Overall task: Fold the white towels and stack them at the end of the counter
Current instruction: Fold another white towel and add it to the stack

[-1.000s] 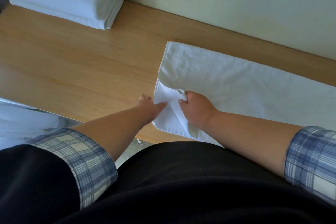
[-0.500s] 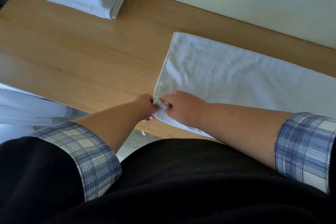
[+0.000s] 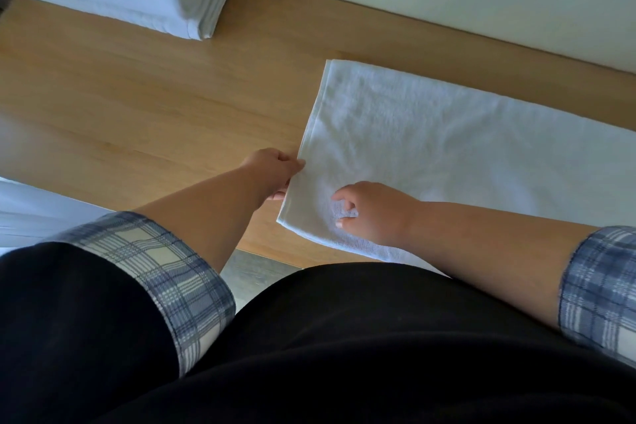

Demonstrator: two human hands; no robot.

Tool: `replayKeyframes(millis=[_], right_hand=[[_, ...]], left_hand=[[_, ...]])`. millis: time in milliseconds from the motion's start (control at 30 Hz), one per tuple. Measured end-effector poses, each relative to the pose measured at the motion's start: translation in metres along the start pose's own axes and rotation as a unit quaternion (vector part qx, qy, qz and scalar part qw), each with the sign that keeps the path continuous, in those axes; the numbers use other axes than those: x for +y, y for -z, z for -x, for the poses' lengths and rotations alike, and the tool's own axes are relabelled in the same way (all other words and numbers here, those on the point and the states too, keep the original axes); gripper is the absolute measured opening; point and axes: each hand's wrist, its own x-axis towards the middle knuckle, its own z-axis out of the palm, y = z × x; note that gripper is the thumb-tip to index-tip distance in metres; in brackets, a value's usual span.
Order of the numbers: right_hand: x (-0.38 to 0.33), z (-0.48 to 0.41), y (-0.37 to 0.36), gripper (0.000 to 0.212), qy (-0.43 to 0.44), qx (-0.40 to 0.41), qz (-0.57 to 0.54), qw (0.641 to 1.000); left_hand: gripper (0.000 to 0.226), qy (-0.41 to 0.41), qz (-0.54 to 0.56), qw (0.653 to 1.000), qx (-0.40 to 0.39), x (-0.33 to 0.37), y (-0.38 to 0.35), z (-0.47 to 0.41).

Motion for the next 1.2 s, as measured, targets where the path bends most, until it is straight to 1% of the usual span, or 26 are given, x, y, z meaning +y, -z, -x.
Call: replayKeyframes(millis=[67, 200, 333, 367, 433, 500, 567, 667, 800, 867, 933, 1000, 1067, 1133, 1200], right_hand=[[0.006, 0.0, 0.001, 0.053, -0.001, 0.01, -0.002, 1.0], [0.022, -0.003, 0.006, 0.047, -0.006, 0.058, 0.018, 0.998], [0.035, -0.008, -0.005, 0.053, 0.008, 0.093, 0.113, 0.989], [0.038, -0.01, -0.008, 0.054, 0.017, 0.097, 0.126, 0.987], [0.044, -0.012, -0.011, 0.059, 0.025, 0.086, 0.129, 0.988], [0.049, -0.013, -0.012, 0.066, 0.03, 0.068, 0.143, 0.987], [0.053, -0.012, -0.01, 0.07, 0.038, 0.061, 0.16, 0.985], [0.053, -0.01, -0.007, 0.082, 0.045, 0.058, 0.186, 0.98], [0.05, 0.001, -0.016, 0.107, 0.026, 0.07, 0.263, 0.962], [0.048, 0.006, -0.023, 0.111, 0.023, 0.059, 0.289, 0.955], [0.044, 0.008, -0.025, 0.104, 0.04, 0.046, 0.295, 0.954], [0.037, 0.006, -0.025, 0.088, 0.053, 0.041, 0.29, 0.955], [0.031, 0.005, -0.024, 0.074, 0.049, 0.04, 0.274, 0.96], [0.029, 0.007, -0.023, 0.065, 0.042, 0.047, 0.249, 0.967], [0.029, 0.009, -0.022, 0.063, 0.042, 0.056, 0.223, 0.972]], left_hand=[[0.017, -0.009, 0.008, 1.0, -0.004, 0.009, -0.002, -0.011], [0.015, -0.035, 0.005, 0.999, -0.005, 0.047, -0.011, -0.04], [0.027, -0.101, -0.052, 0.993, 0.031, 0.092, -0.022, -0.069], [0.026, -0.114, -0.067, 0.991, 0.029, 0.102, -0.026, -0.074], [0.021, -0.13, -0.073, 0.989, 0.016, 0.12, -0.033, -0.084], [0.022, -0.135, -0.02, 0.991, -0.012, 0.133, -0.041, -0.093], [0.025, -0.125, 0.03, 0.992, -0.019, 0.142, -0.047, -0.1], [0.026, -0.11, 0.056, 0.992, -0.01, 0.143, -0.052, -0.106], [0.021, -0.116, 0.07, 0.991, -0.012, 0.132, -0.056, -0.107], [0.017, -0.127, 0.076, 0.989, -0.021, 0.128, -0.056, -0.106], [0.017, -0.139, 0.074, 0.987, -0.033, 0.123, -0.054, -0.105], [0.019, -0.149, 0.063, 0.986, -0.038, 0.12, -0.053, -0.105], [0.027, -0.152, 0.054, 0.986, -0.044, 0.119, -0.051, -0.104], [0.045, -0.149, 0.037, 0.987, -0.055, 0.119, -0.05, -0.101], [0.076, -0.144, -0.007, 0.988, -0.049, 0.121, -0.051, -0.097]])
